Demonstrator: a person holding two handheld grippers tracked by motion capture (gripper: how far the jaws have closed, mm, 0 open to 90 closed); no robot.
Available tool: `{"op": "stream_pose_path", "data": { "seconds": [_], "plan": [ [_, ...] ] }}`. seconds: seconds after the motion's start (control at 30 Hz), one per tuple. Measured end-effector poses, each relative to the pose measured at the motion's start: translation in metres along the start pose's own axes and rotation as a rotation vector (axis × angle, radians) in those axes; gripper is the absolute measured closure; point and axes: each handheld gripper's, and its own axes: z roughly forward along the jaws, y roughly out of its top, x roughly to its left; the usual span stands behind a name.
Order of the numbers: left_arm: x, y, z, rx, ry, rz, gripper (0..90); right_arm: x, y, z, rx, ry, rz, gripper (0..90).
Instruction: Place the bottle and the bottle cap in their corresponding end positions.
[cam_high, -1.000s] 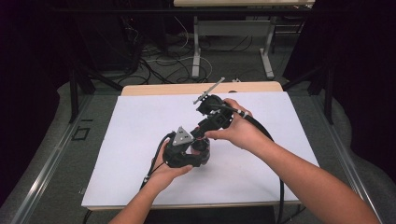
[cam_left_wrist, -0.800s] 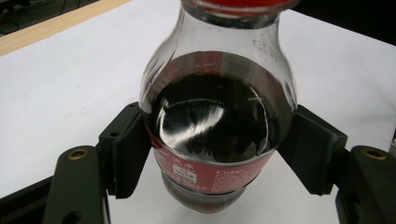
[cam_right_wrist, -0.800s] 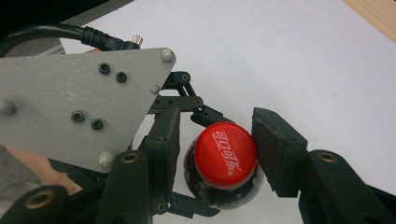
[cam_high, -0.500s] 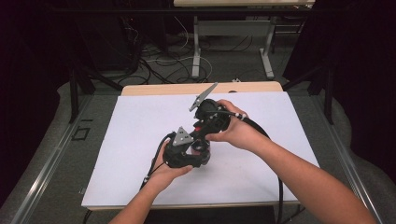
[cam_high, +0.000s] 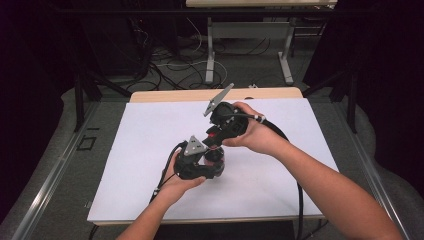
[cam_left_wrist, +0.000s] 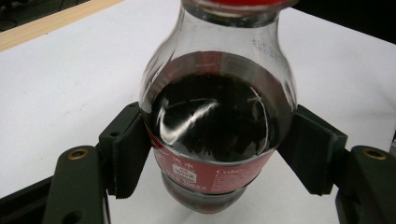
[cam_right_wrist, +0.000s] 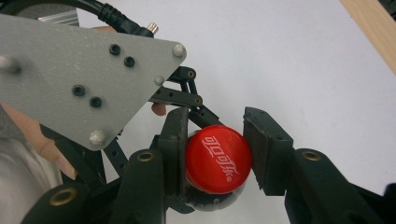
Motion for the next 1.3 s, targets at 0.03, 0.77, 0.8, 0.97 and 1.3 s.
{"op": "stream_pose_path", "data": {
  "seconds": [0.03, 0.77, 0.8, 0.97, 1.3],
  "plan": [
    [0.001, 0.0, 0.0, 0.003, -0.005, -0.002, 30.2, 0.0, 0.0, -0.001, -0.006, 0.006, 0.002, 61.2],
    [0.032, 0.011, 0.01, -0.003, 0.049, -0.06, 30.2, -0.003, -0.03, -0.011, -0.046, -0.086, 0.074, 61.2],
    [0.033, 0.013, 0.011, -0.015, 0.054, -0.065, 30.2, -0.003, -0.032, -0.011, -0.047, -0.086, 0.07, 61.2],
    [0.041, 0.025, 0.012, -0.013, 0.061, -0.065, 30.2, -0.003, -0.044, -0.008, -0.046, -0.092, 0.109, 61.2],
    [0.053, 0.049, 0.021, -0.031, 0.068, -0.087, 30.2, -0.006, -0.067, 0.002, -0.055, -0.104, 0.166, 61.3]
  ]
}}
